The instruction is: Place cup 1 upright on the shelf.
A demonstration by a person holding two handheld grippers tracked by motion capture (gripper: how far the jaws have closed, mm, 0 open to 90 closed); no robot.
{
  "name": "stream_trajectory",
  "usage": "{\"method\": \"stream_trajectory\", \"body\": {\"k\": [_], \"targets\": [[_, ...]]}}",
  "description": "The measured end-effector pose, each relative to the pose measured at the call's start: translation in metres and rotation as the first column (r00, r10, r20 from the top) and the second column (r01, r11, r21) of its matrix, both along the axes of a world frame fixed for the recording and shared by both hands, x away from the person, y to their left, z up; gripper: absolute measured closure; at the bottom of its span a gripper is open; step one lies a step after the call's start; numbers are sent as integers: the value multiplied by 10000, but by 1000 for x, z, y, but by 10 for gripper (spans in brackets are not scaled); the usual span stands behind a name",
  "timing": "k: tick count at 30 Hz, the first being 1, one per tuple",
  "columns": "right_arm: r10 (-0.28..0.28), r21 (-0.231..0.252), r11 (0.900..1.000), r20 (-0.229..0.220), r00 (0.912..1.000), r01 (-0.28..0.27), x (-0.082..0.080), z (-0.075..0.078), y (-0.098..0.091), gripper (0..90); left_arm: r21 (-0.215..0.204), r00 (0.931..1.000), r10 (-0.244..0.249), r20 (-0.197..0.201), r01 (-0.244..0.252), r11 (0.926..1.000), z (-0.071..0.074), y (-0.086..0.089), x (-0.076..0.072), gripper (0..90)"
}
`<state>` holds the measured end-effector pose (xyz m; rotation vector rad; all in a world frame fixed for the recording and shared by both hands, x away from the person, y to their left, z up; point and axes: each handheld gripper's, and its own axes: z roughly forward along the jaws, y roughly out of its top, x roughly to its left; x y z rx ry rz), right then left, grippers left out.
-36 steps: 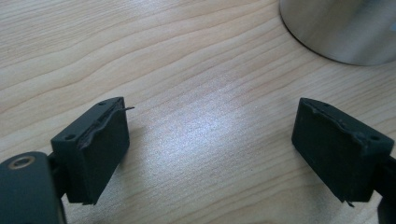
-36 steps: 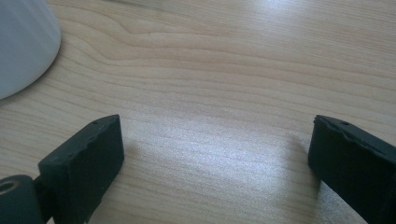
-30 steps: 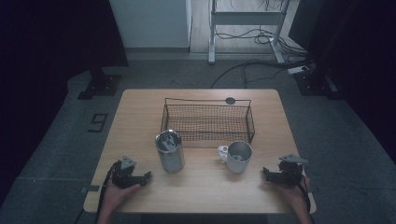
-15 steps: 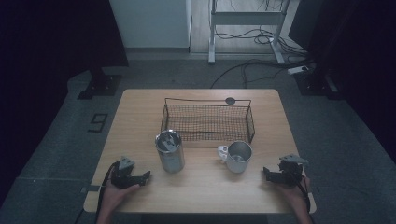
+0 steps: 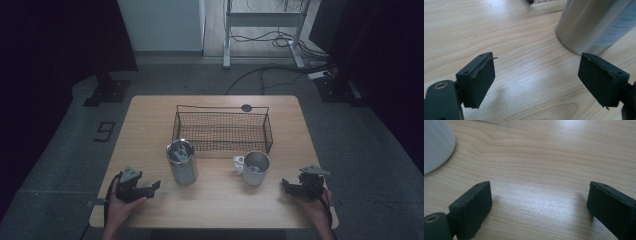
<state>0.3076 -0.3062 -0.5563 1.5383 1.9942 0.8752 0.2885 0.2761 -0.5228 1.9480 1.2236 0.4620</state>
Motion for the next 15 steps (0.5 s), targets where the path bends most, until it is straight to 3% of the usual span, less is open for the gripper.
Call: {"method": "stream_trajectory", "body": {"k": [15], "targets": [[13, 10, 10000, 6, 10000, -13, 0, 0, 0, 64, -448, 9978, -253, 617, 281, 9986, 22, -9, -11, 143]]}}
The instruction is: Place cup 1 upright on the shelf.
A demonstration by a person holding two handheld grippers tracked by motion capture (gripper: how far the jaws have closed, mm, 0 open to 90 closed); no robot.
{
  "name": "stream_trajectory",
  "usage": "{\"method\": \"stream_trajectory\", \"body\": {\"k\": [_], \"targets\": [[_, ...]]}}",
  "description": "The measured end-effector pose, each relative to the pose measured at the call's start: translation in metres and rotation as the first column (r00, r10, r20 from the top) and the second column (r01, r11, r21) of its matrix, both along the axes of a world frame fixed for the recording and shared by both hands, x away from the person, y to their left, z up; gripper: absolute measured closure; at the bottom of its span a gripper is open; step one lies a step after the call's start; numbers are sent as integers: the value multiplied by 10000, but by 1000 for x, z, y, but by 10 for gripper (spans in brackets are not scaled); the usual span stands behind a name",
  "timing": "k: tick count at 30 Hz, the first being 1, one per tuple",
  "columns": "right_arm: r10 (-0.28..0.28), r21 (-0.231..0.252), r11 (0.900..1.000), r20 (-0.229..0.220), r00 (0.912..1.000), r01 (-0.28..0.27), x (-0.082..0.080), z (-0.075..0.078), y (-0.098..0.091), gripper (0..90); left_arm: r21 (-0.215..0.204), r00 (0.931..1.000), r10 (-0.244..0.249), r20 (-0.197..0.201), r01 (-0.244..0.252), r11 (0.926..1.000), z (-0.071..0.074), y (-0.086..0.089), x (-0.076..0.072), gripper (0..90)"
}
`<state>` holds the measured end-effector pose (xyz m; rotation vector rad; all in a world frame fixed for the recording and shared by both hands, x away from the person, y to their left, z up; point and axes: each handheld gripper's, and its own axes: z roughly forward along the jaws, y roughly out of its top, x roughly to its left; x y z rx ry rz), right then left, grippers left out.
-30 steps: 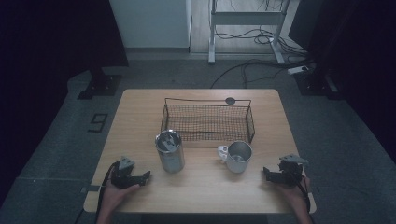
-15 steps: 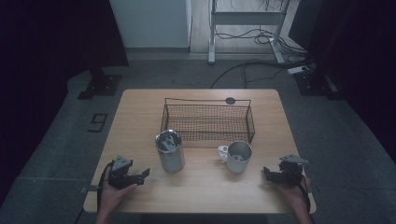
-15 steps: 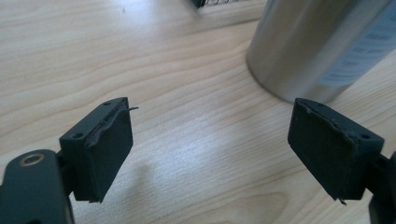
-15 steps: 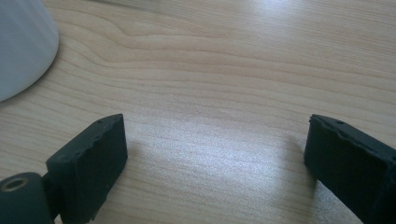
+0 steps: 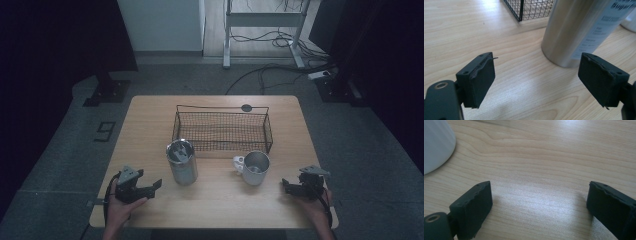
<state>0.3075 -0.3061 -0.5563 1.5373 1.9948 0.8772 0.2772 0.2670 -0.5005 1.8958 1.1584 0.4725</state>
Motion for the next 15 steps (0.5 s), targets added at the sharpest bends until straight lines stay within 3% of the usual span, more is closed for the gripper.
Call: {"method": "stream_trajectory", "body": {"k": [6, 15], "targets": [[20, 7, 10000, 13, 10000, -20, 0, 0, 0, 68, -436, 9990, -294, 344, 309, 9986, 12, -5, -5, 134], [24, 9, 10000, 15, 10000, -24, 0, 0, 0, 70, -513, 9964, -578, 619, 610, 9968, 21, -15, -9, 128]]}}
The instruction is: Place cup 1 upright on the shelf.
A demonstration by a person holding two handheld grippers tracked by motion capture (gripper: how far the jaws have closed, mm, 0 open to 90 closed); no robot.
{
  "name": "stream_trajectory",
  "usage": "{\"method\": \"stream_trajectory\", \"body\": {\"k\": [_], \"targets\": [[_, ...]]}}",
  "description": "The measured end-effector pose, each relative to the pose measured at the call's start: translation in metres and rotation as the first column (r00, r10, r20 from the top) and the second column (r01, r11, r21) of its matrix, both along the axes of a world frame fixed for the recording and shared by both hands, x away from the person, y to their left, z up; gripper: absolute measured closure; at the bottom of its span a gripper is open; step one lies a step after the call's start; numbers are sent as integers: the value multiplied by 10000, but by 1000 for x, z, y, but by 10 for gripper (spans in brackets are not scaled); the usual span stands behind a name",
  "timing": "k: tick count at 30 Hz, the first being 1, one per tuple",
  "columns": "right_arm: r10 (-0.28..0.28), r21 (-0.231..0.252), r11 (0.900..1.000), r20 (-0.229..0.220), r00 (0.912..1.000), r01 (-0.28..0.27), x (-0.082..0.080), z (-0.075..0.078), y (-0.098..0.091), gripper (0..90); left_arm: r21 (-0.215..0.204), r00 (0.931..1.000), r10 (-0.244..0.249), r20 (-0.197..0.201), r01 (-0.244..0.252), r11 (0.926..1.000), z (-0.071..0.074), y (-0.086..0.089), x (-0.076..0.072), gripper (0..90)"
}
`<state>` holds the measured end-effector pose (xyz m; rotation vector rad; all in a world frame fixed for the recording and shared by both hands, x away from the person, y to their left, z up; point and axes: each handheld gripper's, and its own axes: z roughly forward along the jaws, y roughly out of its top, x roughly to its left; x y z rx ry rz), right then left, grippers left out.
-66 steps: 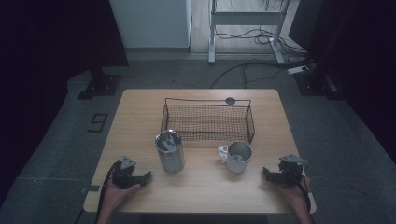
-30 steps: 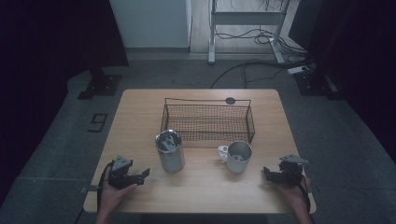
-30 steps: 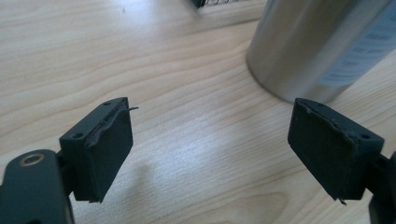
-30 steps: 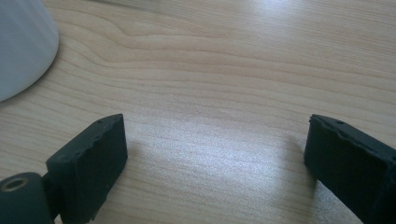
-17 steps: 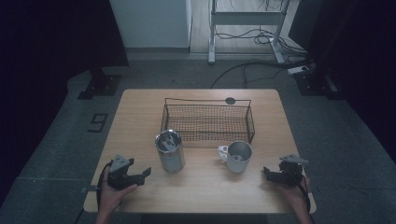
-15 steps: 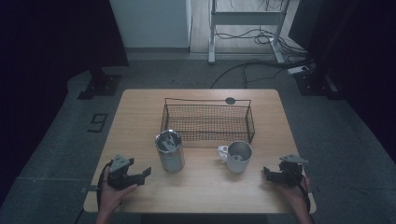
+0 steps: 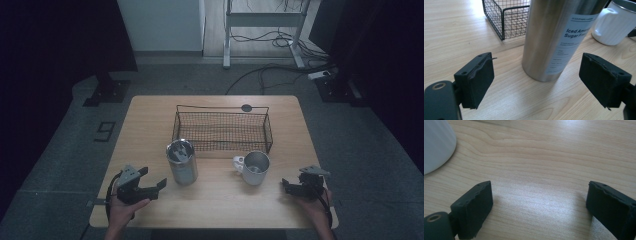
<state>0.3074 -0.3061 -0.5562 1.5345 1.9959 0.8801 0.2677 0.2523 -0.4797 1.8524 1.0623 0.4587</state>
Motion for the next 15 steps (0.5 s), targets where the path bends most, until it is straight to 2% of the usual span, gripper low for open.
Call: {"method": "stream_trajectory", "body": {"k": [5, 15], "targets": [[1, 2, 10000, 4, 10000, -1, 0, 0, 0, 72, -210, 9996, -259, 72, 260, 9994, 3, -3, 0, 122], [-15, 3, 10000, 20, 10000, 15, 0, 0, 0, 78, -121, 9983, -582, 8, 582, 9982, 4, -16, 6, 67]]}}
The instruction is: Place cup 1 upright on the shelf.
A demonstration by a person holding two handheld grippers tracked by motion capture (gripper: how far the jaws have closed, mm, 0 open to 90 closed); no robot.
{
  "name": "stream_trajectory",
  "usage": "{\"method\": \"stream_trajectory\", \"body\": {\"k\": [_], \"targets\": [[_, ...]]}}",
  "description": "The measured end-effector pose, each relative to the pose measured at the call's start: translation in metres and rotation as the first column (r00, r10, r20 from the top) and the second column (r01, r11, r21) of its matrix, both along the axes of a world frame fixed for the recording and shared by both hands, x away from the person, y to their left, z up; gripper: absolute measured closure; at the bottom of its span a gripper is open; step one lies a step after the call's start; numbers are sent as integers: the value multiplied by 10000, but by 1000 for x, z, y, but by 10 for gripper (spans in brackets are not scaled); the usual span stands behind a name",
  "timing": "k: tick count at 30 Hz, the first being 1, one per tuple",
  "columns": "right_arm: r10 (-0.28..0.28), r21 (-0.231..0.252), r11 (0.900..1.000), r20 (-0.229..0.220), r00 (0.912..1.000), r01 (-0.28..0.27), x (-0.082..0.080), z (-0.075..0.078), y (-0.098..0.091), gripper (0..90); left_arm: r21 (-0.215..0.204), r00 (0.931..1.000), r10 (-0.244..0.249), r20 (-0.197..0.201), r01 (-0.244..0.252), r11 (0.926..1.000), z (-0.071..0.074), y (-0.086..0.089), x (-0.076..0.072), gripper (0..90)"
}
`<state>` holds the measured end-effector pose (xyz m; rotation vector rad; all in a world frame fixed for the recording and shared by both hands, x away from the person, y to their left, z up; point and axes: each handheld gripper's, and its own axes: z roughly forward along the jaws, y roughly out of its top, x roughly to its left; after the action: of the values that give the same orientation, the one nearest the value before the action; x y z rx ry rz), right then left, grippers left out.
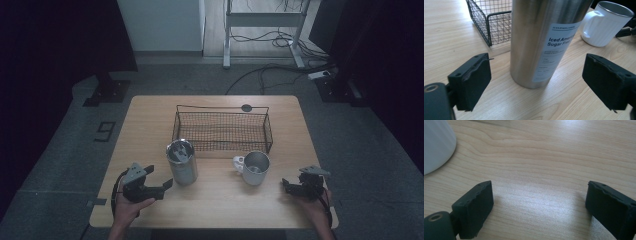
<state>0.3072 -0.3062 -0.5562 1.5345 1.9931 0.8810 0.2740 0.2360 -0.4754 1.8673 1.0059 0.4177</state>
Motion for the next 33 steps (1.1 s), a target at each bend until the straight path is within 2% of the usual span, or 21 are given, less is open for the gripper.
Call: {"method": "stream_trajectory", "body": {"k": [6, 9, 20, 33], "targets": [[14, -3, 10000, 13, 10000, -14, 0, 0, 0, 81, -300, 9996, -244, -152, 240, 9993, 3, -5, 5, 34], [14, -3, 10000, 14, 10000, -14, 0, 0, 0, 81, -309, 9992, -354, -168, 349, 9989, 3, -7, 7, 34], [12, 3, 10000, 36, 10000, -12, 0, 0, 0, 93, -26, 9989, -402, -225, 401, 9992, 4, -14, 17, 29], [27, 4, 10000, 47, 10000, -27, -1, 0, 0, 96, 119, 9995, -277, -166, 279, 9995, 4, -21, 26, 45]]}}
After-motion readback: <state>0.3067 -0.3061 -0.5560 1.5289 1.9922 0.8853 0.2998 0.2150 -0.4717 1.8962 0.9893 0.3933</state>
